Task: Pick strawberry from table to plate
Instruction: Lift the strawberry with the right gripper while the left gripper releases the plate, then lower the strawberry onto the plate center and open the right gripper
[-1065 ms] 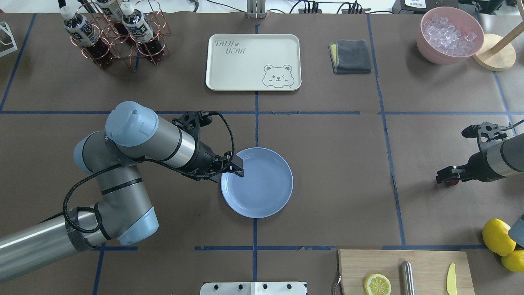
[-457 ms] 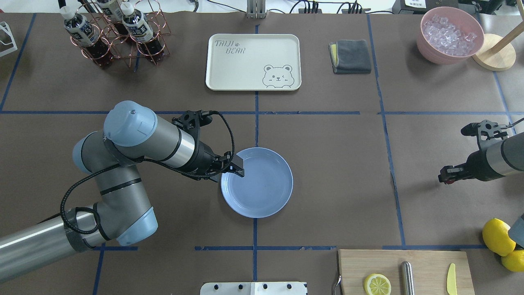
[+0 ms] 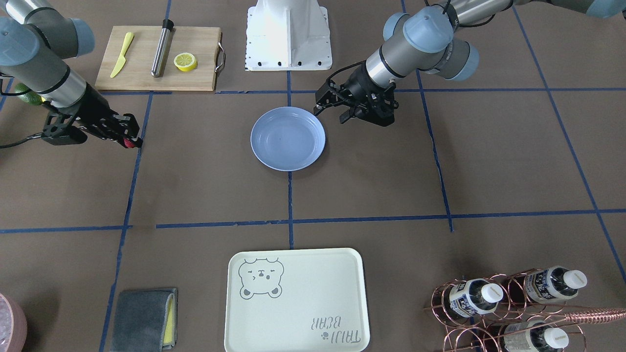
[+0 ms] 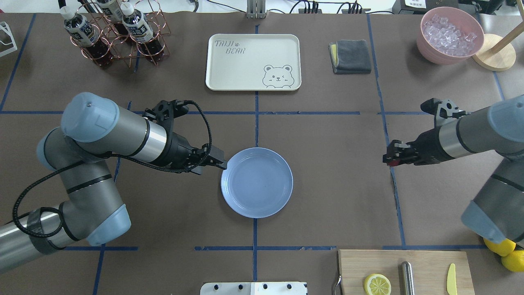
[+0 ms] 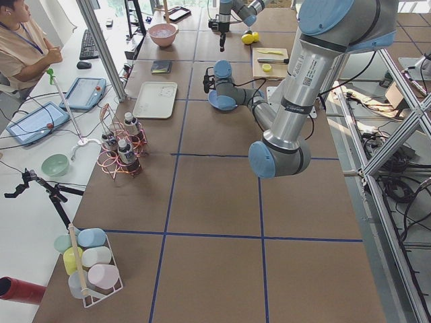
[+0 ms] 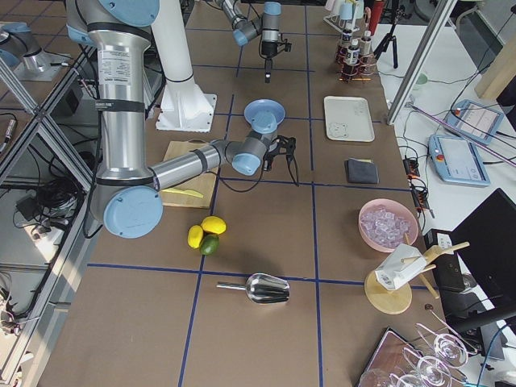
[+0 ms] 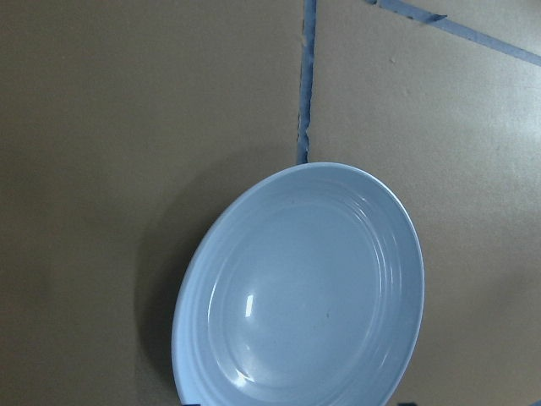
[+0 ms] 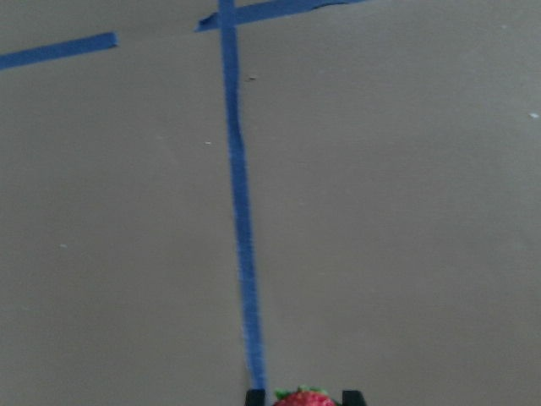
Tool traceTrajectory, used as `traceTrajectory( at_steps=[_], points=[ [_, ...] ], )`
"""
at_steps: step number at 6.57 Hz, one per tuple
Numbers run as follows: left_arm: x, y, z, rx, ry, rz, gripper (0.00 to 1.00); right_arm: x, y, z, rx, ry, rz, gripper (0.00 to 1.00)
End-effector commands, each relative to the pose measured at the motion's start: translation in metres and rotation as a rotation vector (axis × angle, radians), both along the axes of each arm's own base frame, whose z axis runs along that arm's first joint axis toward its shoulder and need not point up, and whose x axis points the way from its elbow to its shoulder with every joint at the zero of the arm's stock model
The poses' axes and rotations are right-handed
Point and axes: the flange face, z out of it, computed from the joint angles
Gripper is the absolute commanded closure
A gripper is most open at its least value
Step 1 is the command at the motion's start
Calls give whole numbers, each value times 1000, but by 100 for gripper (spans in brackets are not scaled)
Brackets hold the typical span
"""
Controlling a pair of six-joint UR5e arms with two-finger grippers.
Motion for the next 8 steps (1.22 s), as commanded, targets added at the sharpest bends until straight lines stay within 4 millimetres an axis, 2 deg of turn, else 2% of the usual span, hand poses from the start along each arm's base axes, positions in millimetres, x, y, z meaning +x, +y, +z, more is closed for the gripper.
traceTrajectory(
  at_steps=[1,2,3,4,5,6,7,8],
  points=[
    [-65,-2,38,73,-37,-38,18,-85,10,-102,-97,-87,93,100],
    [-105,-8,57,117,-65,-75,18,-128,22,-153,-159,-85,109,100],
    [-121,-3,77,142,-94,-72,18,-172,45,-188,-165,-51,141,100],
    [-126,-2,89,159,-114,-65,18,-203,55,-201,-170,-35,176,100],
    [-126,-2,89,162,-115,-64,17,-237,43,-217,-190,-25,192,100],
    [-126,-2,88,163,-113,-64,16,-259,45,-208,-186,9,196,100],
    [-124,-3,87,163,-113,-65,16,-274,43,-190,-183,56,211,100],
    [-123,-4,86,165,-113,-69,16,-280,45,-180,-182,78,203,100]
  ],
)
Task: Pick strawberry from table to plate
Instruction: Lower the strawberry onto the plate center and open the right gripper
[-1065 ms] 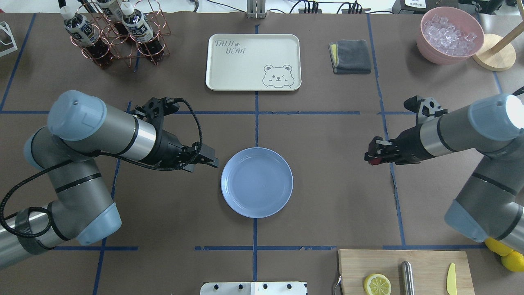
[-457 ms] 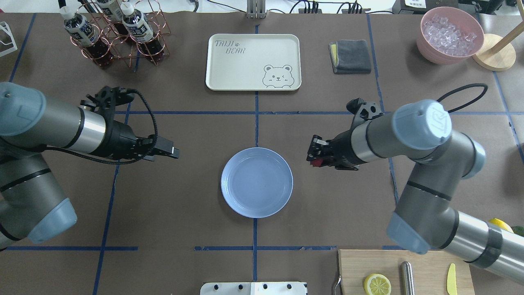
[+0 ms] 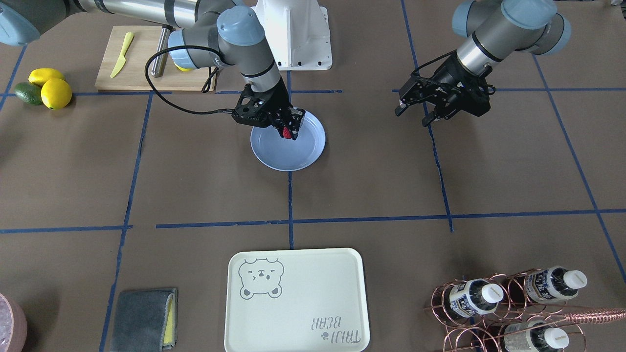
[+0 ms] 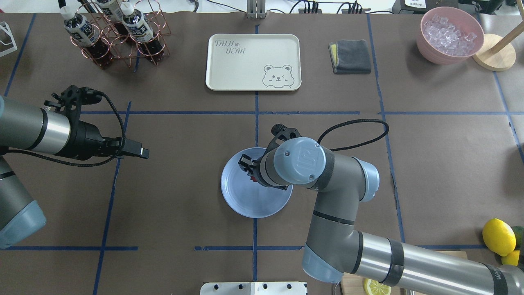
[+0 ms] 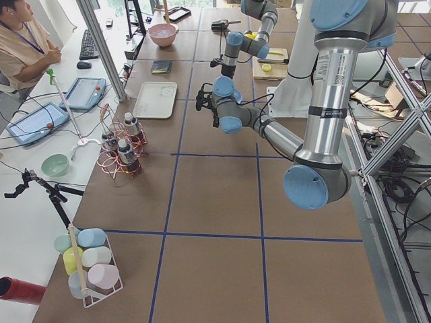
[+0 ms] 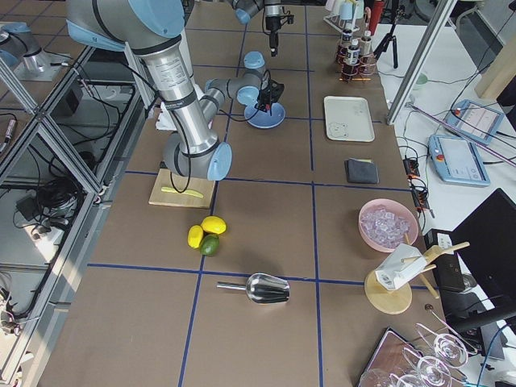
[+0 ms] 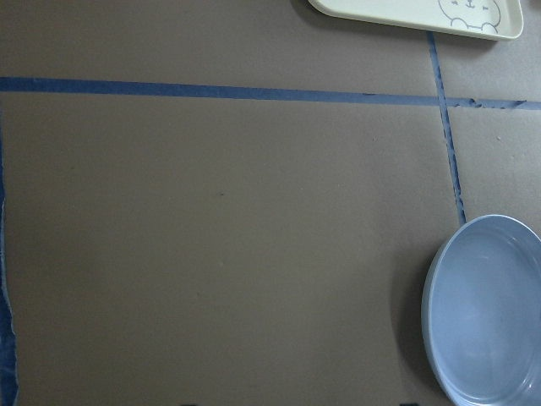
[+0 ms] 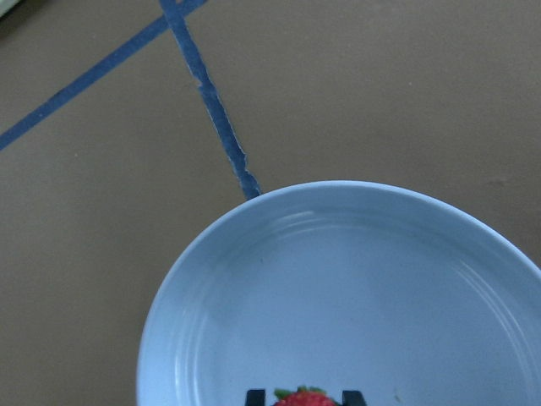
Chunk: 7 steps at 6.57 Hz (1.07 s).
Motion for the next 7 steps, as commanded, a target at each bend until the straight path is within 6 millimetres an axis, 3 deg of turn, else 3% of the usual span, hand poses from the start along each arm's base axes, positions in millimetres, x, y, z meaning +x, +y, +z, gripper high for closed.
traceTrajectory(
  at_steps=[1,3,4,5,6,7],
  points=[
    [0,0,-3,4,4,-3,16,-14,5,13,-1,34,-12,100],
    [1,-1,-2,2,1,-3,16,-15,5,12,-6,35,-13,65],
    [1,-1,-2,1,2,-2,16,-17,9,14,-7,44,-18,1],
    [2,-1,-2,2,2,1,16,-16,11,11,-9,45,-23,0],
    [1,-1,1,1,-1,4,16,-1,8,3,-9,18,-26,0],
    [-2,-1,10,58,-26,25,16,52,-9,2,-55,-5,-50,0]
  ],
)
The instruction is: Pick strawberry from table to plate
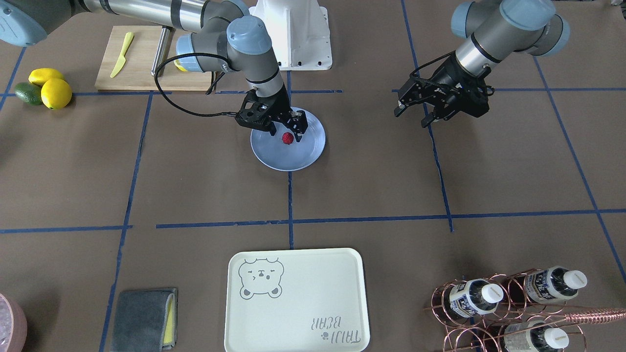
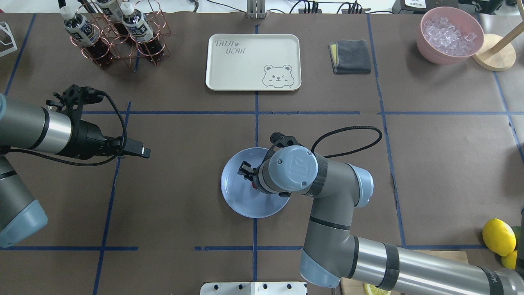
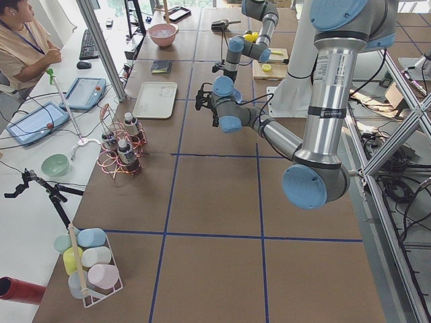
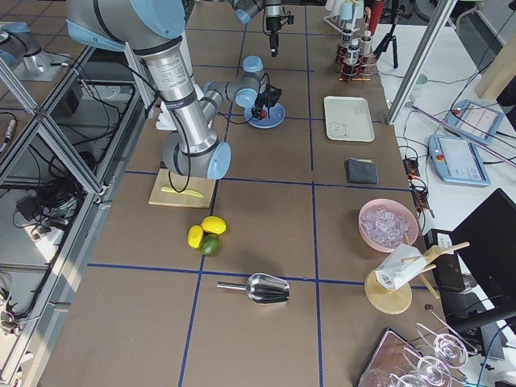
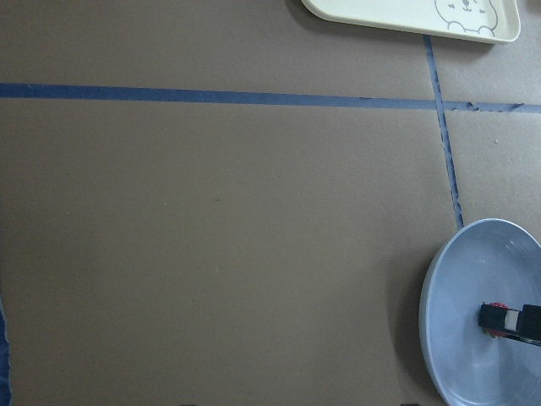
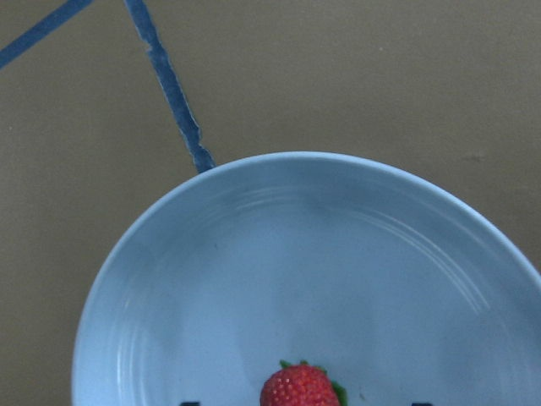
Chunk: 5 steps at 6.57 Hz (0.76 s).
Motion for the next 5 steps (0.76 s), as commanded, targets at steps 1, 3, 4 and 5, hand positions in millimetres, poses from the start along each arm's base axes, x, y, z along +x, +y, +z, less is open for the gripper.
traceTrajectory(
  at_steps=[1,3,4,5],
  points=[
    [-19,9,41,100,-81,51,16,127,-25,7,-32,-68,-45,0],
    [-100,-11,100,262,-218,31,16,266,-37,110,69,21,-166,0],
    [-144,-23,129,332,-279,36,15,330,-40,170,144,85,-252,0],
    [-195,-41,167,377,-322,45,2,397,-46,221,231,133,-319,0]
  ],
)
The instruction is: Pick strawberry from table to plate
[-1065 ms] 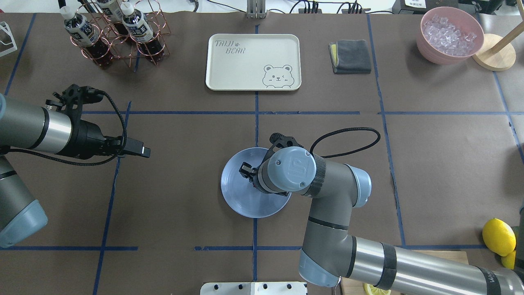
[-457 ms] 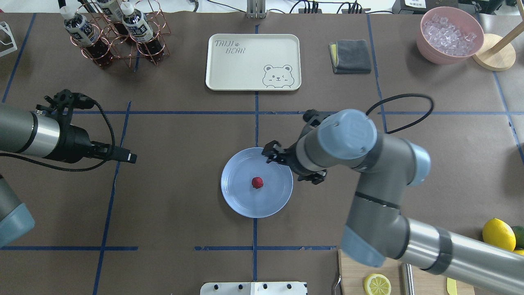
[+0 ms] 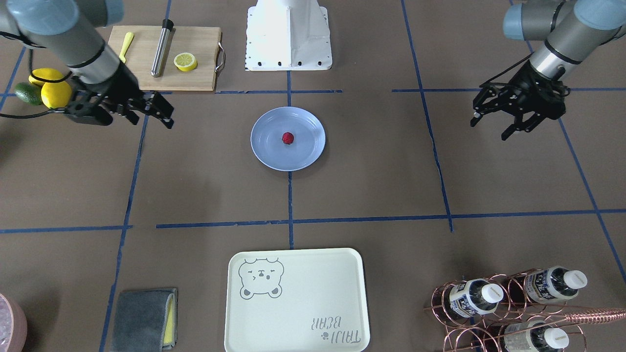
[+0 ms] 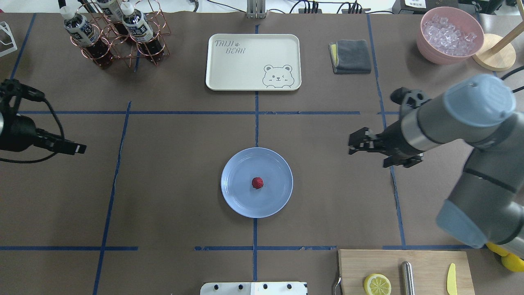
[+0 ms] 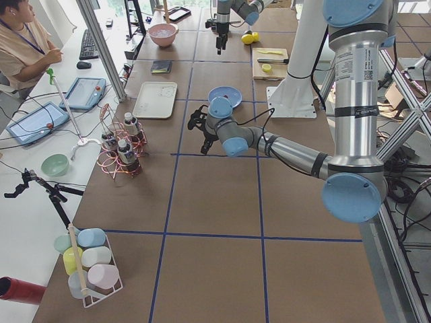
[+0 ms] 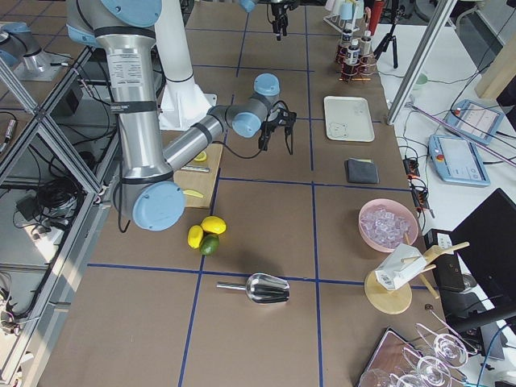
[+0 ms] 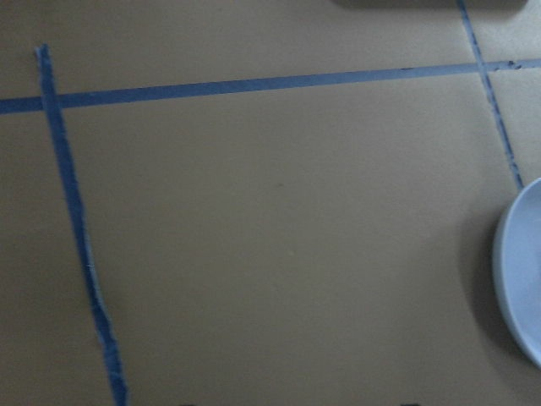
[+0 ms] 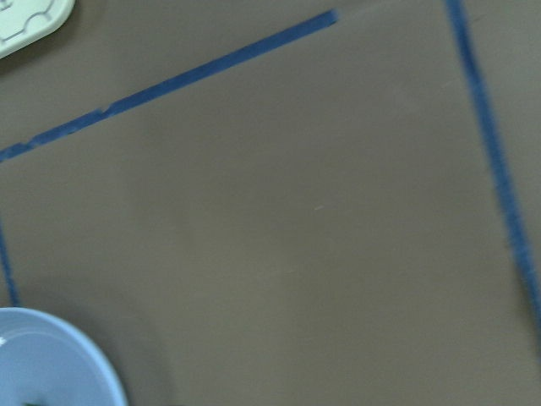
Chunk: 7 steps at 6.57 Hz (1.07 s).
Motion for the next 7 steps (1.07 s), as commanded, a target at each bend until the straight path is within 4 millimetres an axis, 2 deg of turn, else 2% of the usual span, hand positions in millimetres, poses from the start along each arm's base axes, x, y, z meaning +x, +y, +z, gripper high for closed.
traceTrajectory(
  at_steps=[1,2,3,4,5,7],
  points=[
    [-110,-30,72,65,-128,3,1,155,-11,111,149,62,-115,0],
    [-154,-40,86,57,-210,25,1,212,-19,160,202,59,-141,0],
    [-192,-55,86,21,-261,34,1,254,-21,198,248,74,-159,0],
    [-218,-57,91,-86,-278,39,0,292,-18,223,262,100,-186,0],
    [-216,-43,97,-200,-192,67,0,309,-20,224,254,107,-223,0],
    [-213,-40,97,-224,-131,73,0,309,-19,221,237,109,-214,0]
  ],
)
